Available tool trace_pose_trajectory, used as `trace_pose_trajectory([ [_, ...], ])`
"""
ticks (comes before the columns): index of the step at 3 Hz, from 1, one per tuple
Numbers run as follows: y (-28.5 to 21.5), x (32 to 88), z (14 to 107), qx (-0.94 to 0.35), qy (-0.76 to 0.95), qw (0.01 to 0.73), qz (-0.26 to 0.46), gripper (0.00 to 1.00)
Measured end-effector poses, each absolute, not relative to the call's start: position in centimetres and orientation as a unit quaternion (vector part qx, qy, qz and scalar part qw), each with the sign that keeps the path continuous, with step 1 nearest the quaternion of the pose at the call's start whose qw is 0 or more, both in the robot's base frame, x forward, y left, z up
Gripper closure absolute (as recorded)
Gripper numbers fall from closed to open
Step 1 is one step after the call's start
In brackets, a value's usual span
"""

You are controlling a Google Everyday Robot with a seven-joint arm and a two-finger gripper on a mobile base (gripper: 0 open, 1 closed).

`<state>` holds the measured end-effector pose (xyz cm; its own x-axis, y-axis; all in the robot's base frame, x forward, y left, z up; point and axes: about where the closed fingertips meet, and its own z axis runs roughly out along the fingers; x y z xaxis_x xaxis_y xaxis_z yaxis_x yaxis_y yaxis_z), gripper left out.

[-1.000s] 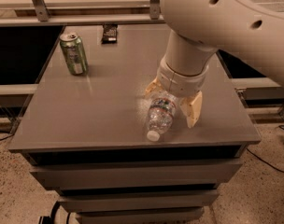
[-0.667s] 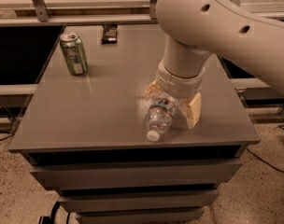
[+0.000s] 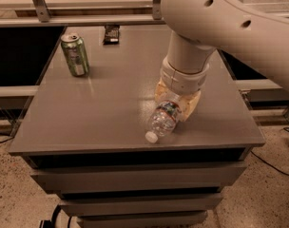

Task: Move water bottle near rxbar chocolate

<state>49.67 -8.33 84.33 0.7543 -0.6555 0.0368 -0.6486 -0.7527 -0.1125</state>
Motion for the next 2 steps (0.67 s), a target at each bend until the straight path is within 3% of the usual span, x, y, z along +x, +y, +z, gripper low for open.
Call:
trace_pose_trajectory([
  [2, -7.2, 52.1, 88.9, -0.897, 0.427, 0.111, 0.010, 1.00],
])
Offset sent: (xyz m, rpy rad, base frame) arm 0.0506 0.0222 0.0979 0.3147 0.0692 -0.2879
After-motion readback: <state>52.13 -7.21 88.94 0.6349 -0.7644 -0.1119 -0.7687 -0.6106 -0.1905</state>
